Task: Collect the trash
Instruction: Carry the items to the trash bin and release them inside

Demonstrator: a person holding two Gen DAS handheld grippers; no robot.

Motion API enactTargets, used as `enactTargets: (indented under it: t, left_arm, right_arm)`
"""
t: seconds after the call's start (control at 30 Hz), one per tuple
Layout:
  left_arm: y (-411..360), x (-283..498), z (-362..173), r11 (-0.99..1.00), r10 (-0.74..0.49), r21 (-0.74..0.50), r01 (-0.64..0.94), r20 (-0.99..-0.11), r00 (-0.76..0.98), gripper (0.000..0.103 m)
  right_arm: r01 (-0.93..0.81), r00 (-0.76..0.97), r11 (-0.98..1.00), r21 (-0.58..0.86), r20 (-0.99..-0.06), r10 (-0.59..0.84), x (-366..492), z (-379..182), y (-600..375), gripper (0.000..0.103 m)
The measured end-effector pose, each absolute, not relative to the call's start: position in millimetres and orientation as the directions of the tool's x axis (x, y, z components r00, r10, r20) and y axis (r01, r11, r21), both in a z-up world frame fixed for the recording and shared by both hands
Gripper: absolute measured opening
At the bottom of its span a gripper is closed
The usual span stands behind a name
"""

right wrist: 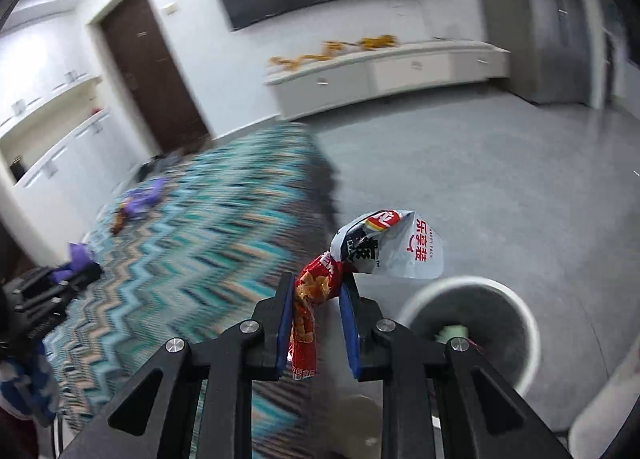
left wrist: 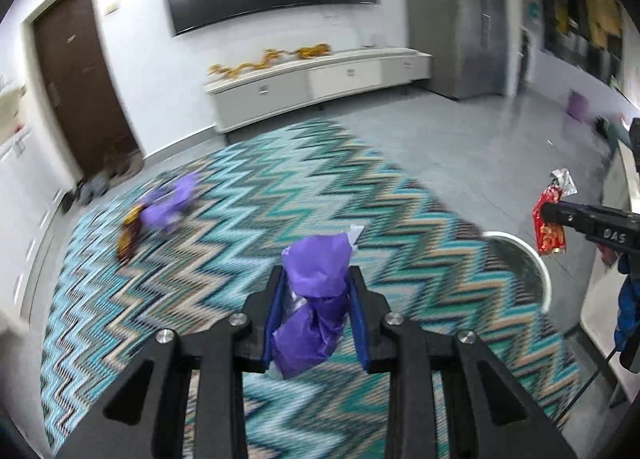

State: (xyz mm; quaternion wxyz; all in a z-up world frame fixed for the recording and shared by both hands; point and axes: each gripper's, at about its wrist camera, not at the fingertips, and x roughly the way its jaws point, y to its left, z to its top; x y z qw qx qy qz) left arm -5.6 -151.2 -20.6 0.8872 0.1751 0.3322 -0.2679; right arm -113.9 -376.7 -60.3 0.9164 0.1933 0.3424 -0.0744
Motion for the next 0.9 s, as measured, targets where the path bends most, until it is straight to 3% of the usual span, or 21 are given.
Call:
enactTargets:
  t: [0.3,0.53,0.67,0.73,0.77,0.8,0.83,0.9]
  left_arm:
    - [-275,-26,-37,0.646,-0.439,0.156,0.747,-0.725,0.531,0.028]
    - [-365,-22,-64,0.584,-0.459,0.051,0.811,-0.802,0.381,0.029]
    - [-397,-18,-70,0.576,-0.503,-0.039,0.817,-0.804,0.317,0.029]
    - [-410,-13,-73,0.572,-0.526,-0.086,0.816,-0.802,0.284,0.034]
    - [-413,-10,-73,0.573,-0.532,-0.1,0.813,-0.8,0.277,0.038]
    - [-415,-9,-72,0.577,-0.54,-0.115,0.809,-0.796,0.272,0.047]
    - [-416,-7,-70,0.58,-0.552,-0.133,0.804,-0.79,0.267,0.054]
    - [-413,-7,-64,0.577,-0.575,-0.151,0.803,-0.773,0.268,0.055]
  right_arm:
    - [0.432,0.666,0.85,0.302,-0.743,-0.074,-148,-116,-448,0.022]
    - [0.478,0.595,0.831,0.285,-0.801,-0.067,-144,-155,-482,0.023]
    - [0.508,0.571,0.817,0.272,-0.817,-0.083,-140,-169,-494,0.025]
    - [0.524,0.561,0.81,0.263,-0.823,-0.095,-142,-172,-502,0.031]
    - [0.531,0.554,0.808,0.256,-0.826,-0.102,-143,-173,-505,0.039]
    - [0.535,0.551,0.807,0.251,-0.827,-0.108,-142,-173,-506,0.044]
    - [0.537,0.552,0.806,0.249,-0.826,-0.112,-144,-173,-508,0.044]
    - [0.541,0.557,0.803,0.248,-0.822,-0.121,-149,-168,-508,0.044]
